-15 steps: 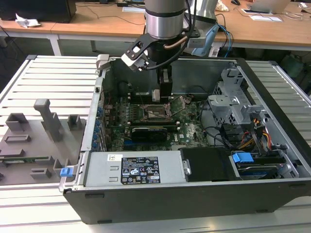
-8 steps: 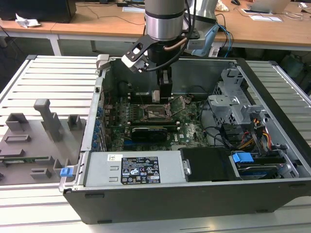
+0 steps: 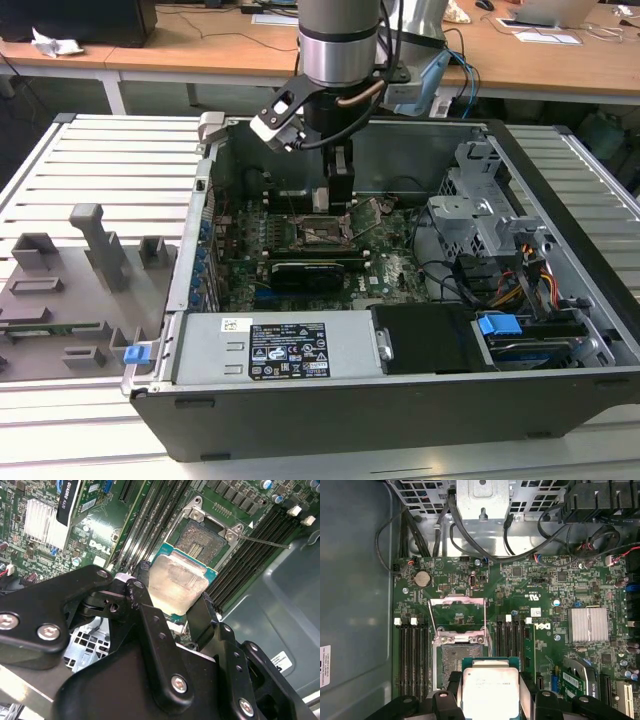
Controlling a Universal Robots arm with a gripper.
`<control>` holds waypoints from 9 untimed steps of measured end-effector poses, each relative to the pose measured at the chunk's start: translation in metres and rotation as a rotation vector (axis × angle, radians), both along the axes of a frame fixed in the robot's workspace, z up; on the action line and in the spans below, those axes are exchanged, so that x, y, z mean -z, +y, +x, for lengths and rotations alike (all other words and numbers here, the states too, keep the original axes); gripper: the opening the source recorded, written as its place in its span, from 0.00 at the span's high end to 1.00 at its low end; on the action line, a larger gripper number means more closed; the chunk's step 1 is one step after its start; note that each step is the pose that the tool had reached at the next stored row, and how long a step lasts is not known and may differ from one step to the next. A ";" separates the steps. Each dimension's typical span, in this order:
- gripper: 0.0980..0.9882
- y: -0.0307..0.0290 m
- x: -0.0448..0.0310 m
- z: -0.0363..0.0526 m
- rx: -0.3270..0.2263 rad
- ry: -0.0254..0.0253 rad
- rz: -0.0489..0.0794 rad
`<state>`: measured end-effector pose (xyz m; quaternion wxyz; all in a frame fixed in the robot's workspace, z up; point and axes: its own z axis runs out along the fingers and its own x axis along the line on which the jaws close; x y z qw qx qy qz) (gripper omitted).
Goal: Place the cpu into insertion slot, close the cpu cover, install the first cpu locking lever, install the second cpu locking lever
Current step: 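Place the cpu into insertion slot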
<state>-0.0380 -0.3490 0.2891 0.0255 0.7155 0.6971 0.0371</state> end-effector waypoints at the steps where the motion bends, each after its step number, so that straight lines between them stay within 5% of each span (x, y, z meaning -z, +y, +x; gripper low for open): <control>1: 0.50 0.0000 0.0003 0.0000 0.000 0.0000 0.000; 9: 0.50 0.0000 0.0041 -0.0001 0.000 0.0016 0.000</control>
